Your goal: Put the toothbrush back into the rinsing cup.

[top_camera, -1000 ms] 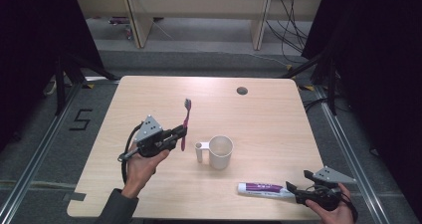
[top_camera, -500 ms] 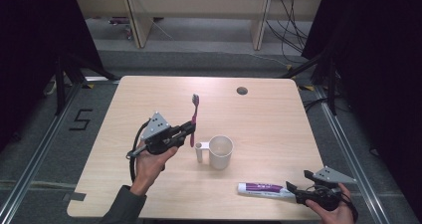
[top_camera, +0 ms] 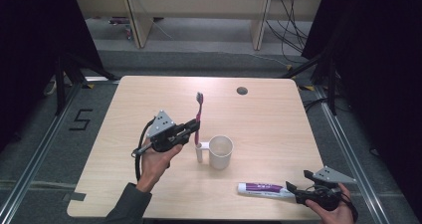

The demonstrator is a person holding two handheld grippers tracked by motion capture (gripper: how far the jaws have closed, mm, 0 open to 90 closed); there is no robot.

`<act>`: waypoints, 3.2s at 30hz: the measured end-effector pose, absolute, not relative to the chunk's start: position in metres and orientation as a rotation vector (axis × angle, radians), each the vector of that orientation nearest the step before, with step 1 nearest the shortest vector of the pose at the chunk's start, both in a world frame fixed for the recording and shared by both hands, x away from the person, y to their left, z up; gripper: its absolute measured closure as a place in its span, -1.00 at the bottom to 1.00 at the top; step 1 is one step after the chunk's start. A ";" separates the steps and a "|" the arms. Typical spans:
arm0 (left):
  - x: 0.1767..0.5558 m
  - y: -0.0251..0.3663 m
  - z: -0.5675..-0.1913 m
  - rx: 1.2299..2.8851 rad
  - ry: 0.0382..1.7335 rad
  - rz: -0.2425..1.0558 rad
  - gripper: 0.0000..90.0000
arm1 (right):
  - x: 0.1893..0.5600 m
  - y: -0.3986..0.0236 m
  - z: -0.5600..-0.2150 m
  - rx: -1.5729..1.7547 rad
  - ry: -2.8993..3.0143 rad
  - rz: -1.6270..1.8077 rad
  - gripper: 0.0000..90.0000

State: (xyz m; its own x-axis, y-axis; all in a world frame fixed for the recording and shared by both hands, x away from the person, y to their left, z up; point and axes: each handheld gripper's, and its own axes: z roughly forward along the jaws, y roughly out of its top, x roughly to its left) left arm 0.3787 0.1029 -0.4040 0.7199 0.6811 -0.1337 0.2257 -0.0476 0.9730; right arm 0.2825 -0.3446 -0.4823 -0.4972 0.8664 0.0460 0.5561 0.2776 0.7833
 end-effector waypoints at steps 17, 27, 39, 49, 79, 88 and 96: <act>0.384 0.100 -0.423 1.647 0.743 0.437 0.84 | 0.283 -0.344 -0.483 1.283 2.163 1.093 -0.57; 0.384 0.096 -0.435 1.676 0.747 0.423 0.84 | 0.283 -0.344 -0.482 1.278 2.164 1.085 -0.57; 0.379 0.095 -0.440 1.694 0.739 0.425 0.83 | 0.282 -0.344 -0.482 1.280 2.167 1.098 -0.57; 0.377 0.097 -0.447 1.714 0.741 0.412 0.83 | 0.282 -0.343 -0.482 1.279 2.184 1.088 -0.57; 0.370 0.103 -0.455 1.745 0.806 0.413 0.02 | 0.282 -0.343 -0.482 1.276 2.185 1.090 -0.56; 0.363 0.111 -0.442 1.756 0.834 0.409 -0.42 | 0.282 -0.342 -0.482 1.277 2.177 1.100 -0.56; 0.350 0.124 -0.441 1.773 0.851 0.421 -0.46 | 0.282 -0.342 -0.481 1.270 2.174 1.100 -0.55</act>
State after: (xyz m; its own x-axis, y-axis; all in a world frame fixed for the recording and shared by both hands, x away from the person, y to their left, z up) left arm 0.3495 0.1243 -0.4415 0.6822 0.7213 -0.1196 0.3426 -0.1709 0.9238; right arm 0.2819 -0.3422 -0.4809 -0.5124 0.8572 0.0524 0.5500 0.2807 0.7865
